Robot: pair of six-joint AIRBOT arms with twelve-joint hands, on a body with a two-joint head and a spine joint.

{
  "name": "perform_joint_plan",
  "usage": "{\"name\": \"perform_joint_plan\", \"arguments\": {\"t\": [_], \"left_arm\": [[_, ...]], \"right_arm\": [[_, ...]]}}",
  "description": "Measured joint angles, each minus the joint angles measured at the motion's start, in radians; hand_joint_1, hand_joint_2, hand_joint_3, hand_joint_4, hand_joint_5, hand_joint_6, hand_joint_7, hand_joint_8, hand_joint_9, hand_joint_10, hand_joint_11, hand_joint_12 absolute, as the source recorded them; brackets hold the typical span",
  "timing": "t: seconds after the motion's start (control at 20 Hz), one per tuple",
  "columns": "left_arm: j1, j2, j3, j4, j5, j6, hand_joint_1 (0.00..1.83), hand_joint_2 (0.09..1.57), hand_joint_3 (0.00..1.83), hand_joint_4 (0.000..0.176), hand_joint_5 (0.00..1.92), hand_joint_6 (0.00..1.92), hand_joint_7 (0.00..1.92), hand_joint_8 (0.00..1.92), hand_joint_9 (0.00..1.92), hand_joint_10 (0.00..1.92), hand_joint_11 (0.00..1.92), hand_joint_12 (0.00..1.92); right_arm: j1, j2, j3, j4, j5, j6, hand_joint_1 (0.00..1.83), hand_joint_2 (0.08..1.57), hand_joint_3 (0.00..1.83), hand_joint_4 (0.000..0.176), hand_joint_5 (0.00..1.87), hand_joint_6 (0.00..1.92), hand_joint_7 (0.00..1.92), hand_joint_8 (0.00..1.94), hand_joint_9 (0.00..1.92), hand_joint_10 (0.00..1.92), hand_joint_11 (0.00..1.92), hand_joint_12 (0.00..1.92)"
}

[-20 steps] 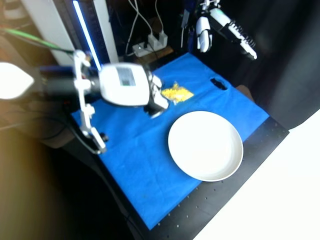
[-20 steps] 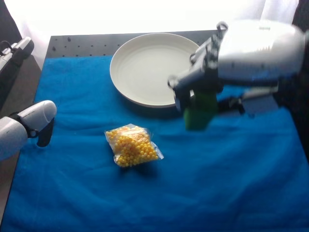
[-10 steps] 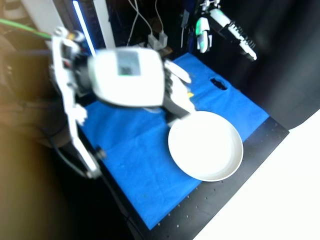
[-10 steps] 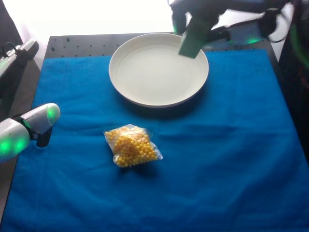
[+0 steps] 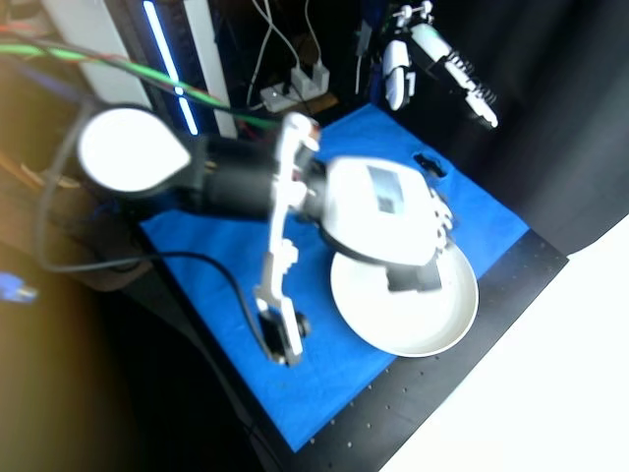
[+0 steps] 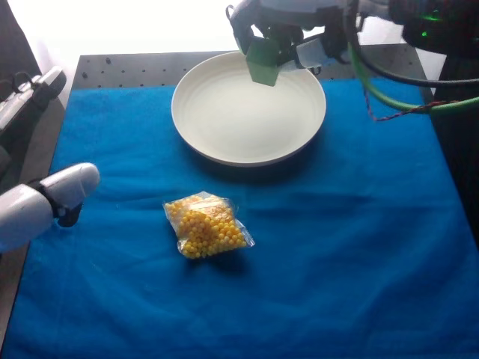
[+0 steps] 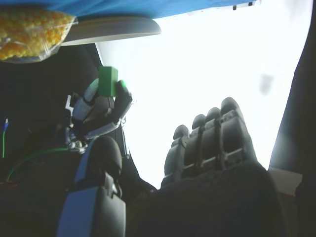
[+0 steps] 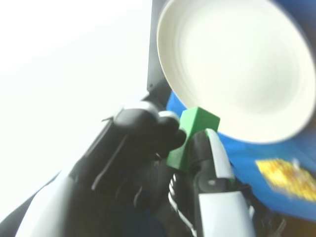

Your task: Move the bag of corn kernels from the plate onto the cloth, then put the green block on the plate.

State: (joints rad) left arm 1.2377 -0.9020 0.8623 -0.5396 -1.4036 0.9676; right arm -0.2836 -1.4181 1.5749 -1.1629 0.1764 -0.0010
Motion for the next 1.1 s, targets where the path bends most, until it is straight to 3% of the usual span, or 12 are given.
{"name": "perform_joint_plan", "arguments": {"t": [0.2, 0.4, 0.55, 0.6, 0.65, 0.7, 0.8, 0.85, 0.9, 1.0, 1.05, 1.1], "left_arm": [[-0.002, -0.01, 0.002, 0.024, 0.011, -0.001, 0.43, 1.25, 0.0, 0.104, 0.04, 0.0, 0.0, 0.0, 0.0, 0.0, 0.03, 0.04], [-0.002, -0.011, 0.002, 0.017, 0.01, -0.001, 0.43, 1.24, 0.0, 0.142, 0.04, 0.0, 0.0, 0.0, 0.0, 0.0, 0.0, 0.12], [-0.002, -0.011, 0.002, 0.02, 0.01, -0.001, 0.43, 1.25, 0.0, 0.125, 0.05, 0.0, 0.0, 0.0, 0.0, 0.0, 0.0, 0.1], [-0.002, -0.011, 0.002, 0.018, 0.01, -0.001, 0.44, 1.25, 0.0, 0.135, 0.05, 0.0, 0.0, 0.0, 0.0, 0.0, 0.0, 0.05], [-0.002, -0.011, 0.002, 0.018, 0.009, -0.001, 0.44, 1.25, 0.0, 0.137, 0.05, 0.0, 0.0, 0.0, 0.0, 0.0, 0.0, 0.01], [-0.002, -0.011, 0.002, 0.019, 0.009, -0.001, 0.44, 1.25, 0.0, 0.143, 0.06, 0.0, 0.0, 0.0, 0.0, 0.0, 0.0, 0.0], [-0.002, -0.011, 0.002, 0.018, 0.009, -0.001, 0.43, 1.25, 0.0, 0.147, 0.05, 0.0, 0.0, 0.0, 0.0, 0.0, 0.03, 0.01], [-0.002, -0.011, 0.002, 0.019, 0.009, -0.001, 0.42, 1.25, 0.0, 0.149, 0.04, 0.0, 0.0, 0.0, 0.0, 0.0, 0.02, 0.01], [-0.002, -0.011, 0.002, 0.018, 0.009, -0.001, 0.42, 1.25, 0.0, 0.149, 0.04, 0.0, 0.0, 0.0, 0.0, 0.0, 0.02, 0.01], [-0.002, -0.011, 0.002, 0.013, 0.009, -0.002, 0.41, 1.25, 0.0, 0.133, 0.03, 0.0, 0.0, 0.0, 0.0, 0.0, 0.0, 0.0], [-0.002, -0.011, 0.002, 0.014, 0.01, -0.002, 0.4, 1.24, 0.0, 0.131, 0.03, 0.0, 0.0, 0.0, 0.0, 0.0, 0.03, 0.02], [-0.002, -0.011, 0.002, 0.014, 0.01, -0.002, 0.4, 1.24, 0.0, 0.131, 0.03, 0.0, 0.0, 0.0, 0.0, 0.0, 0.03, 0.02]], "right_arm": [[-0.043, -0.038, 0.013, 0.0, -0.016, 0.002, 1.2, 1.26, 0.0, 0.0, 0.62, 1.32, 0.84, 1.43, 0.85, 1.25, 0.79, 1.67], [-0.088, -0.049, 0.023, 0.001, -0.039, 0.002, 1.19, 1.29, 0.0, 0.0, 0.59, 1.27, 0.76, 1.61, 0.81, 1.56, 0.79, 1.9], [-0.097, -0.051, 0.025, 0.009, -0.041, 0.002, 1.15, 1.34, 0.01, 0.0, 0.43, 1.58, 0.74, 1.55, 0.64, 1.25, 0.51, 1.78], [-0.103, -0.055, 0.024, 0.008, -0.04, 0.002, 0.97, 1.34, 0.0, 0.0, 0.26, 0.75, 0.57, 0.77, 0.56, 0.92, 0.36, 1.65], [-0.108, -0.057, 0.024, 0.006, -0.041, 0.002, 0.92, 1.33, 0.0, 0.0, 0.24, 0.3, 0.55, 0.32, 0.55, 0.65, 0.3, 1.55], [-0.109, -0.057, 0.021, 0.005, -0.042, 0.002, 0.79, 1.29, 0.0, 0.012, 0.07, 0.08, 0.18, 0.07, 0.15, 0.29, 0.06, 1.09], [-0.108, -0.05, 0.013, 0.005, -0.04, 0.002, 0.6, 1.22, 0.0, 0.072, 0.0, 0.0, 0.01, 0.0, 0.01, 0.01, 0.0, 0.14], [-0.107, -0.035, -0.002, 0.005, -0.037, 0.002, 0.54, 1.16, 0.0, 0.098, 0.0, 0.0, 0.0, 0.0, 0.0, 0.0, 0.0, 0.04], [-0.106, -0.03, -0.008, 0.004, -0.037, 0.002, 0.54, 1.16, 0.0, 0.098, 0.0, 0.0, 0.0, 0.0, 0.0, 0.0, 0.0, 0.04], [-0.084, 0.003, -0.042, -0.004, -0.04, 0.002, 0.52, 1.06, 0.0, 0.151, 0.0, 0.0, 0.0, 0.0, 0.0, 0.0, 0.0, 0.0], [-0.039, 0.049, -0.074, -0.006, -0.021, 0.002, 0.55, 1.02, 0.0, 0.081, 0.0, 0.0, 0.0, 0.0, 0.0, 0.0, 0.0, 0.0], [-0.01, 0.079, -0.092, 0.002, 0.0, 0.002, 0.55, 1.02, 0.0, 0.081, 0.0, 0.0, 0.0, 0.0, 0.0, 0.0, 0.0, 0.0]]}}
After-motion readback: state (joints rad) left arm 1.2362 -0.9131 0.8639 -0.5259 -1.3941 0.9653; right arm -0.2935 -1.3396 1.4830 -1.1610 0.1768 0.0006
